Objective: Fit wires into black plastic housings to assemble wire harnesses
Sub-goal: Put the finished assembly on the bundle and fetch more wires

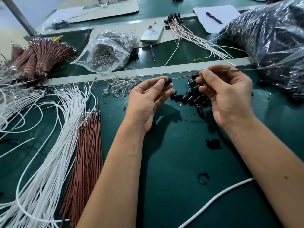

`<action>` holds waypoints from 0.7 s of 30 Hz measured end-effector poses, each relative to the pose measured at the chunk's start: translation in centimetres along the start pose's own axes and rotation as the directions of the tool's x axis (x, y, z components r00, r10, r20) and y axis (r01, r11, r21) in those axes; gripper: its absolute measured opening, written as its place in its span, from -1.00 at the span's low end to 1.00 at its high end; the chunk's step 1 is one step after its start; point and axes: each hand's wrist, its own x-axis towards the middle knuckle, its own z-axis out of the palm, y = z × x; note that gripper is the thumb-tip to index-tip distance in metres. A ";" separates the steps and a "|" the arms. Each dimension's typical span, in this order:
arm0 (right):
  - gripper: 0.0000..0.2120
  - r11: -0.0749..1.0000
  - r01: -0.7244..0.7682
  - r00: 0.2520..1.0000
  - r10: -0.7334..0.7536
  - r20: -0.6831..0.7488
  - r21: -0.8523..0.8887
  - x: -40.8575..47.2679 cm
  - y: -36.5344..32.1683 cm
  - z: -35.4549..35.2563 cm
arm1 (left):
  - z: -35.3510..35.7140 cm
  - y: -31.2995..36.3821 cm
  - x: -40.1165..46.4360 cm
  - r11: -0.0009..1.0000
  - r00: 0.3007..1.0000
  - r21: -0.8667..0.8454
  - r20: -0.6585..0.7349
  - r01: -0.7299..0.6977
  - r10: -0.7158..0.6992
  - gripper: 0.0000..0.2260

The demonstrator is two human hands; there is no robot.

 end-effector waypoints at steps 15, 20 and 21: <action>-0.88 0.995 0.007 0.999 -0.011 -0.037 -0.098 -0.2 0.7 0.3 | 0.1 -0.1 -0.1 1.000 0.998 0.016 0.059 0.006 -0.006 -0.89; -0.87 0.992 0.007 0.998 -0.015 -0.062 -0.130 -0.2 0.8 0.2 | 0.1 -0.2 -0.1 1.000 0.998 0.031 0.066 -0.001 -0.001 -0.90; -0.87 0.992 -0.003 0.999 -0.002 -0.042 -0.122 -0.2 0.8 0.3 | 0.1 -0.2 0.0 0.999 0.998 0.037 0.062 -0.001 -0.001 -0.91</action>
